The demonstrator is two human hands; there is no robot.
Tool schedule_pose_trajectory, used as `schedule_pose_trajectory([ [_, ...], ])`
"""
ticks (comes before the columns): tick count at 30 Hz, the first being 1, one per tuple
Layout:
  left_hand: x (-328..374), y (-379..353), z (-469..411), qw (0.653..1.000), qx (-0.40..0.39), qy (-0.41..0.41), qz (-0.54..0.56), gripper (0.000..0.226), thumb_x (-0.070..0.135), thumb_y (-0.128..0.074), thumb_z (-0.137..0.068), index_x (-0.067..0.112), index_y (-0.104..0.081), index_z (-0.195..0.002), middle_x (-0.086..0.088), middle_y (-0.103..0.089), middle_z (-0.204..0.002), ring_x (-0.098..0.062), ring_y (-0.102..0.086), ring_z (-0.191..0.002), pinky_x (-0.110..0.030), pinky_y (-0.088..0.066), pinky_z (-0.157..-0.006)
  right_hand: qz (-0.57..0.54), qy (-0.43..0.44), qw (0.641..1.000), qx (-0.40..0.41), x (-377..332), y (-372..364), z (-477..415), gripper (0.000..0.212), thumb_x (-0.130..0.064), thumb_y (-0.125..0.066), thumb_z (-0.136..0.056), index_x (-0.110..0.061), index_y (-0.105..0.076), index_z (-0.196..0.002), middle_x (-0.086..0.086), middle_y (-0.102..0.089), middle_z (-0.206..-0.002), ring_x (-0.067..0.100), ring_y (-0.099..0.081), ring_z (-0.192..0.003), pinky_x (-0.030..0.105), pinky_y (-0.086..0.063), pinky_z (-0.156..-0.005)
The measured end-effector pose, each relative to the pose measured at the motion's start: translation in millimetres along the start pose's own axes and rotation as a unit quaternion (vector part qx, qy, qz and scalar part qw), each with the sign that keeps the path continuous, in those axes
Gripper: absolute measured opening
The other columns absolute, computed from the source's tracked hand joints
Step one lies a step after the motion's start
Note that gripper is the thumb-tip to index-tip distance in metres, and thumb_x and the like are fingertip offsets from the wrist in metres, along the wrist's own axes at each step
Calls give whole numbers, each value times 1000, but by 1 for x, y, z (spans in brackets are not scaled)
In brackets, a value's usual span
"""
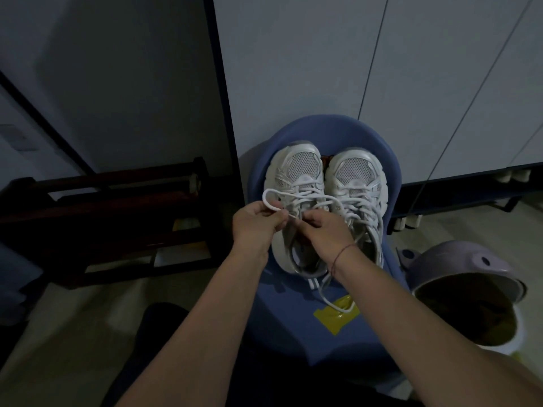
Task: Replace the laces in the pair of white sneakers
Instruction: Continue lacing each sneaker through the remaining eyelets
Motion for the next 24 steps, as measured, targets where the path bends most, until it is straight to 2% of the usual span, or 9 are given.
schedule_pose_trajectory([
  [3, 1, 6, -2, 999, 38, -18, -6, 24, -10, -66, -84, 13, -66, -78, -4, -67, -71, -10, -62, -65, -14, -52, -58, -26, -14, 1000, 6, 4, 0, -1, 16, -17, -64, -88, -1, -69, -86, 17, -70, -91, 29, -66, -91, 49, -50, -89],
  [6, 0, 3, -3, 999, 33, -25, -17, 26, -10, -65, -85, 14, -66, -76, -3, -66, -70, -11, -61, -65, -15, -52, -59, -47, -17, 999, 5, 2, 0, 1, 10, -14, -64, -88, -8, -71, -83, 16, -71, -93, 30, -66, -93, 49, -50, -90],
  [10, 2, -1, -4, 994, 30, -64, -79, 24, -5, -69, -83, 18, -67, -77, -4, -70, -78, -17, -66, -76, -30, -56, -76, -64, -10, 998, -8, 1, -1, 0, 21, -12, -64, -88, -25, -69, -72, 12, -72, -90, 26, -67, -89, 49, -52, -89],
  [12, 3, -1, -4, 992, 29, -74, -96, 23, -2, -74, -80, 21, -68, -78, -4, -73, -83, -18, -69, -84, -33, -57, -82, -69, -13, 997, -19, 2, -4, -1, 13, -15, -62, -90, -22, -72, -87, 6, -72, -94, 21, -66, -93, 45, -51, -92],
  [14, 1, -2, -3, 994, 17, -71, -83, 25, -3, -75, -78, 21, -68, -78, -1, -73, -82, -14, -69, -82, -30, -57, -81, -63, -38, 997, -5, 7, -1, -3, 20, -18, -55, -94, -15, -69, -108, 2, -68, -104, 19, -62, -101, 42, -47, -98],
  [16, 0, -5, -2, 997, 2, -63, -53, 25, -4, -75, -78, 19, -67, -79, 1, -72, -80, -11, -68, -78, -25, -56, -78, -63, -53, 997, -2, 10, 1, -4, 25, -17, -48, -97, -15, -67, -113, 1, -64, -105, 19, -59, -105, 40, -45, -101],
  [18, -3, -7, -2, 999, -11, -47, -22, 21, -1, -75, -79, 17, -65, -84, -1, -72, -84, -13, -68, -81, -24, -55, -75, -52, -42, 998, -11, 9, 0, -5, 24, -14, -48, -97, -16, -68, -110, 1, -66, -103, 19, -60, -103, 39, -46, -99],
  [20, -6, -9, -3, 998, -22, -35, -36, 21, 7, -79, -79, 14, -63, -90, -4, -72, -90, -15, -69, -85, -25, -55, -75, -36, -35, 999, -11, 8, 0, -5, 21, -14, -51, -95, -15, -69, -107, 2, -68, -101, 17, -62, -97, 36, -49, -95],
  [24, -16, -12, -2, 994, -38, -19, -104, 33, 14, -84, -74, 9, -62, -98, -5, -68, -94, -15, -65, -88, -25, -54, -80, 6, -8, 1000, 23, 5, 4, -5, 18, -6, -52, -92, -9, -68, -101, 3, -65, -93, 13, -59, -86, 18, -45, -76],
])
Point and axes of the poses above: each hand's wrist, its own z-axis away from the middle knuckle, its own y-axis out of the back of the hand, x = y × z, the point moved 9 cm from there along -z, towards the middle knuckle
